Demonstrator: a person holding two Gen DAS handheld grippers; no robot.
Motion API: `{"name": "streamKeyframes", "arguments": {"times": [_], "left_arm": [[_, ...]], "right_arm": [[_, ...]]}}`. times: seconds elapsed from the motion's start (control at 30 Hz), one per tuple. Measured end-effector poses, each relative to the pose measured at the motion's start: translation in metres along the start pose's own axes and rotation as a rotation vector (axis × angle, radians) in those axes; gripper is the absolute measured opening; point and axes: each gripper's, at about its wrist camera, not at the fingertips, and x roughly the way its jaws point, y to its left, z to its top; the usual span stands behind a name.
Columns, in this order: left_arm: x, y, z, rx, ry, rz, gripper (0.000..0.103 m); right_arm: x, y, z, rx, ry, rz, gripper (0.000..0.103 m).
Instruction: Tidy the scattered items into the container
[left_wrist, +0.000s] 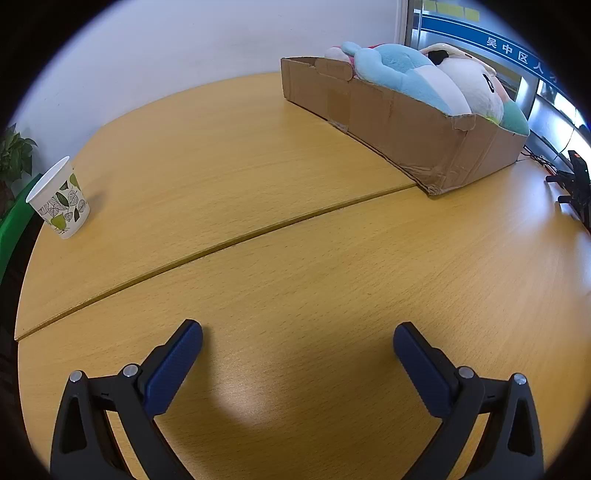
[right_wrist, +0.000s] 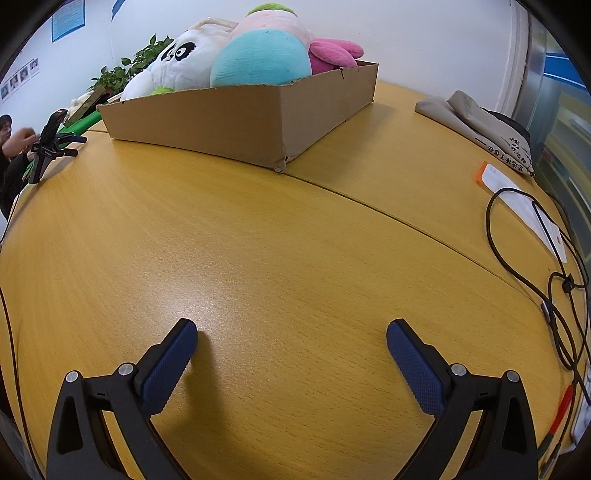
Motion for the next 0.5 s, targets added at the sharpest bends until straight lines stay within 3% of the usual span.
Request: {"name": "streamKeyframes", "arguments": {"times": [0.5], "left_arm": [[0.0002, 0.0000, 0.0008, 0.004, 0.001, -0.003, 0.103]], "right_arm": [[0.0038, -0.0058, 0.0034, -0.004, 0.000, 0.001, 0.103]]}}
